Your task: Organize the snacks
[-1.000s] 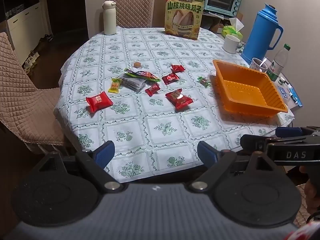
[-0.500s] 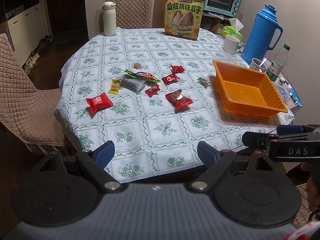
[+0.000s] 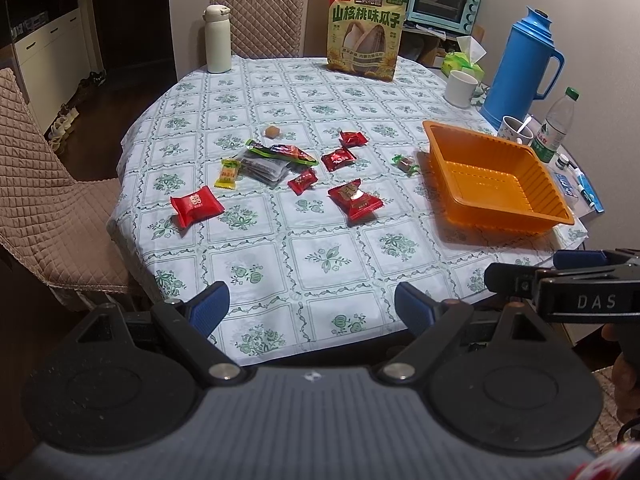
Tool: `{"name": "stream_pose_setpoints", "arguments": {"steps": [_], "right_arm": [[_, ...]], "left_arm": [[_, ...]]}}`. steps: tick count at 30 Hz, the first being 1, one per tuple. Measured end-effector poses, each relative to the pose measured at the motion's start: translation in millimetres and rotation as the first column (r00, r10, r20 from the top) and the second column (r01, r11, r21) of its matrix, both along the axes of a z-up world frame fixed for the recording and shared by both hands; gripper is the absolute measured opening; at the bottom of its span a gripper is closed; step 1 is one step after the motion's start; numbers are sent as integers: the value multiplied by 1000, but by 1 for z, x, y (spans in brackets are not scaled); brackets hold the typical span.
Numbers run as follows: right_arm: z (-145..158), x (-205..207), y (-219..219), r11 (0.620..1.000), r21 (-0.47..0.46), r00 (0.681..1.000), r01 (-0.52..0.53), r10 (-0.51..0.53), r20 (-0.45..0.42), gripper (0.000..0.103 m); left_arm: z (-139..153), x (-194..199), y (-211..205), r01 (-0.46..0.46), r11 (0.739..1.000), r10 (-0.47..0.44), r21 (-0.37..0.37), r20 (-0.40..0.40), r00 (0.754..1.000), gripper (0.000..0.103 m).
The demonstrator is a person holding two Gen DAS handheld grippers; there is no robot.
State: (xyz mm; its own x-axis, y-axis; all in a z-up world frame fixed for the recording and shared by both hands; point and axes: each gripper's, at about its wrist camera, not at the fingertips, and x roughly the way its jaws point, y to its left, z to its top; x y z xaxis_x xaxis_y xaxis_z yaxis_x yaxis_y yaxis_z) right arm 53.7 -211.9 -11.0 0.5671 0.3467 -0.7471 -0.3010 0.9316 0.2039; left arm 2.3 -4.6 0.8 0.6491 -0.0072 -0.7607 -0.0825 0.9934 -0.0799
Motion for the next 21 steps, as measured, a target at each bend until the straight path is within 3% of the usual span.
{"name": "stream_pose_setpoints", "arguments": {"steps": [21], "right_arm": [[0,0,-6,1000,6,1000,3,-3,3,103]], "left_arm": [[2,-1,-3,1,1000,-1,3,2,1000,89]]}}
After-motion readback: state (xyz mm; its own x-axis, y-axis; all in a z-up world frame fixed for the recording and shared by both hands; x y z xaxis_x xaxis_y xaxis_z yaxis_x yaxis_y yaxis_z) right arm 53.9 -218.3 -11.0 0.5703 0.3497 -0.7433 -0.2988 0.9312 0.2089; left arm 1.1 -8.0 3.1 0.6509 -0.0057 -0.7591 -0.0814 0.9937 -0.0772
